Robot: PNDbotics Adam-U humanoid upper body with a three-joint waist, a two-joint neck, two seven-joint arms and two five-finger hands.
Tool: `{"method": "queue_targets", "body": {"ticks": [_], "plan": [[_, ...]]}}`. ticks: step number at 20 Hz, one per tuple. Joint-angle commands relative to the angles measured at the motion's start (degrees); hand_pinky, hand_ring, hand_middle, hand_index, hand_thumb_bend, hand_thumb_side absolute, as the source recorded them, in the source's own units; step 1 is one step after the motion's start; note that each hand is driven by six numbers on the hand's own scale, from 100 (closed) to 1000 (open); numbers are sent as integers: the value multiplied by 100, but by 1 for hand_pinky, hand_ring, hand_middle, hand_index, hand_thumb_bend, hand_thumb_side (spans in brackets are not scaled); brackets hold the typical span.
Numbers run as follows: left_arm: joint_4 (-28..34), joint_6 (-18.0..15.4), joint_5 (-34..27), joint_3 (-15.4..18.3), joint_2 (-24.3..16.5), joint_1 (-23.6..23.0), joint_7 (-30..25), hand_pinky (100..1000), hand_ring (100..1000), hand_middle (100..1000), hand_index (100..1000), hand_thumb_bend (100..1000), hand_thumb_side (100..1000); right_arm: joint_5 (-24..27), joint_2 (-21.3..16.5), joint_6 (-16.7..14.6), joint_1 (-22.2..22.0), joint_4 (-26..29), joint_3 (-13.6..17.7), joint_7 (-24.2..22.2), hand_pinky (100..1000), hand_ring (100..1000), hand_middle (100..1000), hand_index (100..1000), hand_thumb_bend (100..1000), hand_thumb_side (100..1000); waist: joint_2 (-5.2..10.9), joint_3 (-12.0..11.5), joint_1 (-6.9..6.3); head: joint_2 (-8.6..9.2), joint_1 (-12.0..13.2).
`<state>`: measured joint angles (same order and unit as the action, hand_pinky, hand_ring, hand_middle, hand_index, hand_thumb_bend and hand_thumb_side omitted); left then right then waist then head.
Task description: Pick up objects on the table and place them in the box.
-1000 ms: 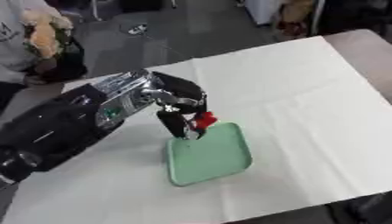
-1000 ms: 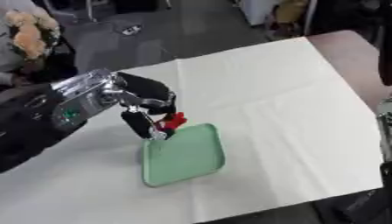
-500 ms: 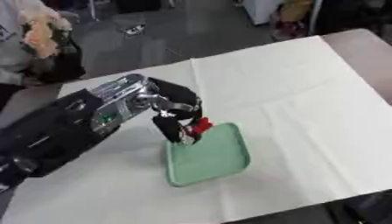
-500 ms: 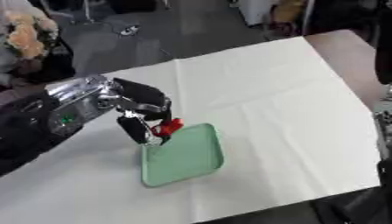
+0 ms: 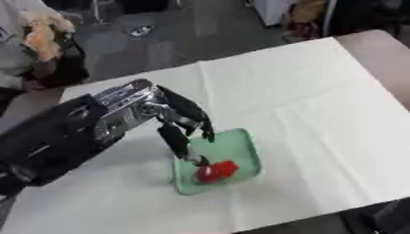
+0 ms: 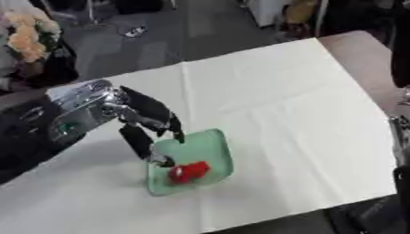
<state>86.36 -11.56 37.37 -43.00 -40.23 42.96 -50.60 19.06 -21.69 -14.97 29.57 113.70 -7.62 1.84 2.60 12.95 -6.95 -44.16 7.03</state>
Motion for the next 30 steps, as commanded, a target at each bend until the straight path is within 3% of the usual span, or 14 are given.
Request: {"method": "queue_targets", "body": {"ticks": [1,8,9,10,11,15,16,17,20,23,26,28,30], "plan": [[60,-120,317,139,-173,88,-132,839,924,964,976,430,865,-2,-110,-6,32,89,25,1,422,636,610,647,100,839,52,-13,52,5,-10],[259,-38,432,492,-258,70,-15,856,938,973,975,439,858,-4,-123,-14,11,89,38,11,423,637,611,648,100,839,60,-49,58,5,-21],[335,17,400,607,-290,34,99,842,926,964,966,369,904,-6,-128,-16,5,89,42,16,423,637,611,648,100,839,61,-64,60,5,-21],[443,100,340,777,-335,-18,315,843,927,964,967,446,866,-13,-137,-16,-5,89,49,21,423,637,611,648,100,839,63,-84,61,5,-25],[550,192,274,943,-386,-75,570,822,909,955,959,445,874,-21,-146,-14,-15,89,51,25,423,637,611,648,100,840,67,-105,62,5,-28],[866,732,8,1649,-587,-400,2007,756,854,918,930,399,905,-42,-191,-16,-56,89,68,42,423,637,612,648,100,842,73,-189,73,5,-54],[899,954,-78,1907,-604,-537,2500,746,845,904,926,638,856,-50,-202,-17,-69,89,76,50,423,637,612,648,100,847,67,-215,80,5,-48],[914,1155,-176,2109,-613,-672,2937,719,822,898,915,397,882,-57,-210,-19,-76,89,81,55,424,637,612,648,100,842,62,-232,86,5,-39],[903,1727,-758,2592,-563,-1067,4198,673,780,871,901,378,862,-77,-227,-28,-95,89,97,73,424,637,612,648,100,842,45,-275,105,5,-34],[891,2069,-1712,2949,-425,-1445,5362,584,695,822,884,333,859,-95,-244,-36,-105,89,114,90,424,638,613,648,100,843,28,-319,124,5,-46],[1007,2017,-2740,3267,-152,-1869,6515,546,664,810,883,312,860,-106,-256,-49,-82,89,130,109,424,638,613,649,100,842,1,-377,142,5,-54],[1196,1707,-3318,3443,82,-2160,7218,423,544,717,841,310,823,-111,-265,-62,-49,89,139,115,425,638,613,649,100,839,-23,-423,150,5,-79],[1420,1276,-3666,3623,357,-2453,7895,391,515,687,819,309,815,-107,-264,-91,0,89,155,124,426,638,614,648,100,835,-45,-463,159,5,-107]]}}
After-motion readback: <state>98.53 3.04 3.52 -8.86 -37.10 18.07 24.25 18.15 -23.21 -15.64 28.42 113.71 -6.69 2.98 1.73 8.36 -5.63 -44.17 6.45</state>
